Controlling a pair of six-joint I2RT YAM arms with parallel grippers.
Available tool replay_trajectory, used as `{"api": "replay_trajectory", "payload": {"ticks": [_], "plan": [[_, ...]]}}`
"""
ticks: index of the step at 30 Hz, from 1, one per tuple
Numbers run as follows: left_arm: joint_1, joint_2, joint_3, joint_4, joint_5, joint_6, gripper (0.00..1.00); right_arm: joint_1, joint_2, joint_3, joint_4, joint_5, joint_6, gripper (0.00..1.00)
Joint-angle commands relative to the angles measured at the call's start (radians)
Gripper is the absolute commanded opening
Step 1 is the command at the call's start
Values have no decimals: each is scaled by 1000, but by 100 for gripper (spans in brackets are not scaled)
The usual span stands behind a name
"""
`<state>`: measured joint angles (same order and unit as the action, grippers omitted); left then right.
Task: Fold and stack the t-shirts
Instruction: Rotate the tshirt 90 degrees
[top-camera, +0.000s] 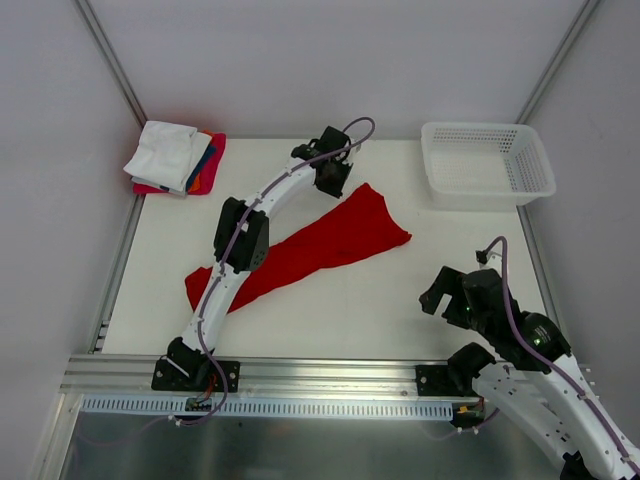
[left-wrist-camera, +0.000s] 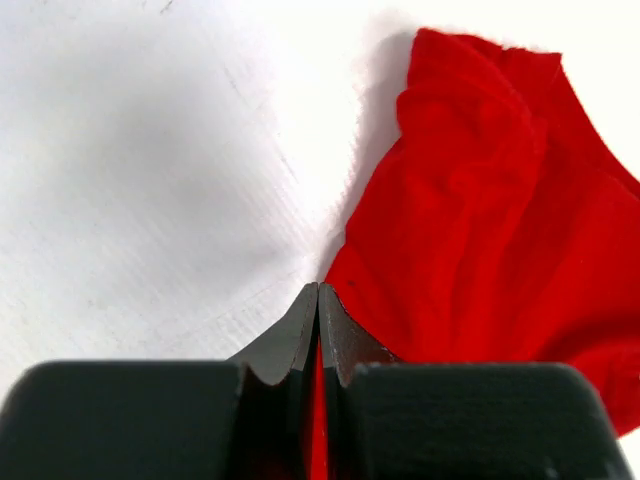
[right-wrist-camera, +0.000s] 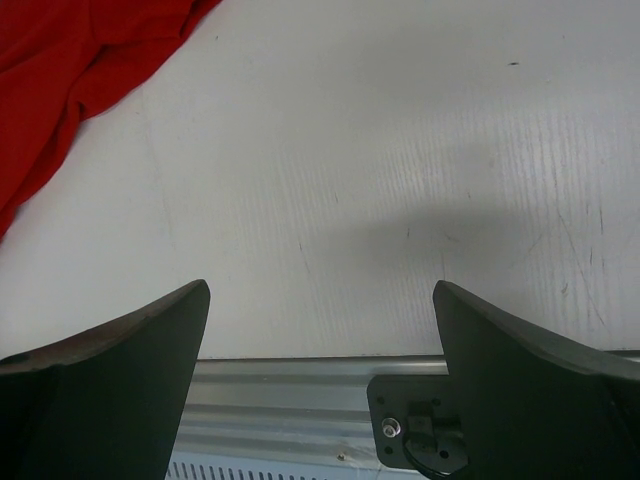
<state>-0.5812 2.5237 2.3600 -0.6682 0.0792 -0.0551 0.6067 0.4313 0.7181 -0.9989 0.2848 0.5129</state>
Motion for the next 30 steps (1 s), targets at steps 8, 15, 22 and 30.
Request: {"api": "replay_trajectory", "payload": {"ticks": [8, 15, 22, 30], "plan": [[-88, -98, -2, -38, 338, 46, 0, 8, 63, 1, 35, 5, -16, 99], [-105, -80, 8, -28, 373, 46, 0, 10, 34, -23, 29, 4, -10, 99], [-100, 30, -45, -45, 125, 32, 0, 10, -2, -5, -9, 14, -11, 100], [-77, 82, -7, -62, 214, 17, 0, 10, -16, 20, -12, 14, -17, 100]]}}
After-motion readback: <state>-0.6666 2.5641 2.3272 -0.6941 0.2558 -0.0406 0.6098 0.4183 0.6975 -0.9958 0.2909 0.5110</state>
